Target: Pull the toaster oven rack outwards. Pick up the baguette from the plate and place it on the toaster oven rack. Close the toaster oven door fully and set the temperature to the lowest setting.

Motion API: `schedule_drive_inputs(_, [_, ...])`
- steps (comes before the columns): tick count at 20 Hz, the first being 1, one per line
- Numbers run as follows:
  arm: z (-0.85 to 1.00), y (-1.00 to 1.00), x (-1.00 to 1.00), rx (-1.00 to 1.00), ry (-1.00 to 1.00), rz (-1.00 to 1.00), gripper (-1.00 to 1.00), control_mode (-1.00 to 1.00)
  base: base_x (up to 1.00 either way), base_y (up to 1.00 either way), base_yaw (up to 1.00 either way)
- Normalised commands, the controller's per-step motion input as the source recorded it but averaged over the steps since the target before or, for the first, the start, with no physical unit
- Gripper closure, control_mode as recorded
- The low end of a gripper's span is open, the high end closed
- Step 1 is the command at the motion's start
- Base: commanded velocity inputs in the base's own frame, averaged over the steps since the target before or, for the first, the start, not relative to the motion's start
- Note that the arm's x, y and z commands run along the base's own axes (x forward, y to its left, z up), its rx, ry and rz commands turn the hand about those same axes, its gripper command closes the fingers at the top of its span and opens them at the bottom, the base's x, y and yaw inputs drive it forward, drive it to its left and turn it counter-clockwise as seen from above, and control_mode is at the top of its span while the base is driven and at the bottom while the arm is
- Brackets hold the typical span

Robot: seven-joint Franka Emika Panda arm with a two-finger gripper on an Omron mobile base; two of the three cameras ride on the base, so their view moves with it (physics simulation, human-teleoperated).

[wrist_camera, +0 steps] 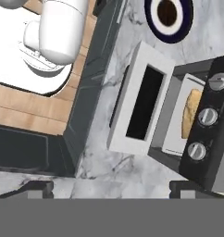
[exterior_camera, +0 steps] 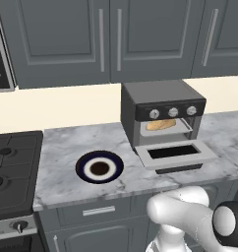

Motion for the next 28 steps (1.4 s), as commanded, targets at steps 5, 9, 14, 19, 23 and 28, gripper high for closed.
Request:
schedule_drive_inputs(5, [-0.84,-0.12,0.02,0.27,0.22,0.00,-1.00,-1.00,0.00,0.00,0.00])
schedule_drive_inputs(9, [-0.61,-0.10,0.01,0.18,0.03,0.00,-1.00,-1.00,0.00,0.00,0.00])
schedule_drive_inputs(14, [-0.35,-0.20,0.00,0.08,0.00,-0.01,-1.00,-1.00,0.00,0.00,0.00])
schedule_drive_inputs(19, [-0.34,-0.32,0.00,0.08,-0.01,-0.07,-1.00,-1.00,0.00,0.00,0.00])
schedule_drive_inputs(23, [-0.39,-0.46,0.00,0.13,0.00,-0.14,-1.00,-1.00,0.00,0.00,0.00])
schedule_drive_inputs(28, [-0.36,-0.54,0.05,0.19,0.00,-0.17,-1.00,-1.00,0.00,0.00,0.00])
